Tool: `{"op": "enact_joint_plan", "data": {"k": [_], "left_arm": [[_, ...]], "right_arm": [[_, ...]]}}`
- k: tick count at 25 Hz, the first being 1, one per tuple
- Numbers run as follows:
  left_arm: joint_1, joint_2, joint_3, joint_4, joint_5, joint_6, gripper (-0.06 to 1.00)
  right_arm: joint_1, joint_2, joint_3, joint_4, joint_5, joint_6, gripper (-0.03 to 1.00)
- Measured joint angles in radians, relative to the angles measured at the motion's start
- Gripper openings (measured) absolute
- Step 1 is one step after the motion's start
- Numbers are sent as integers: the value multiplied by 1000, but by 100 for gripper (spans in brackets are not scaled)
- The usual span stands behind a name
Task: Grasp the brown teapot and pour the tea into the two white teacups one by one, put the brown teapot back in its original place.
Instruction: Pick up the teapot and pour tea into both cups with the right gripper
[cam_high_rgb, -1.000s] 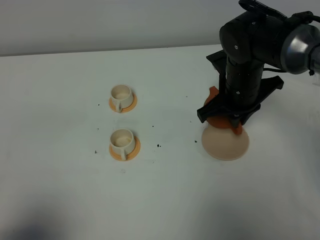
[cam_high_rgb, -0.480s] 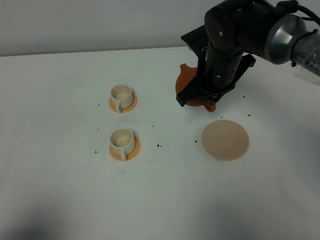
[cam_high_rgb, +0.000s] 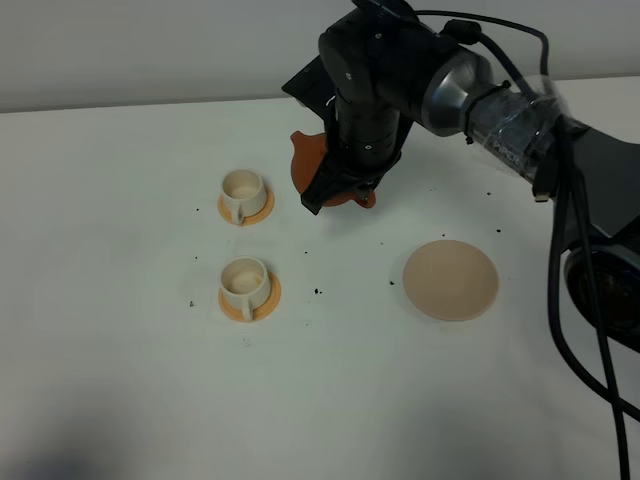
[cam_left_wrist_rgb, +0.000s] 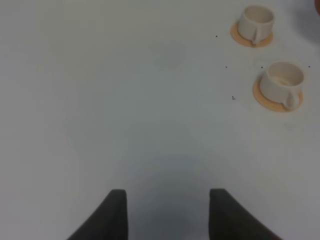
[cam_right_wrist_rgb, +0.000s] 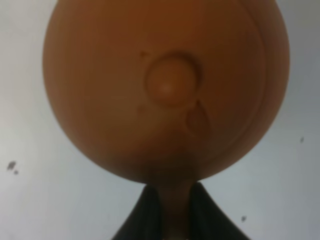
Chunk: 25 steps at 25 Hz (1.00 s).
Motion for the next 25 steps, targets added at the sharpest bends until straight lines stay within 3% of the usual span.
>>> {"op": "enact_joint_plan", "data": {"k": [25], "left_arm": [[0, 0, 0, 0, 0, -1, 39]], "right_arm": [[109, 87, -64, -292, -125, -239, 11]]}}
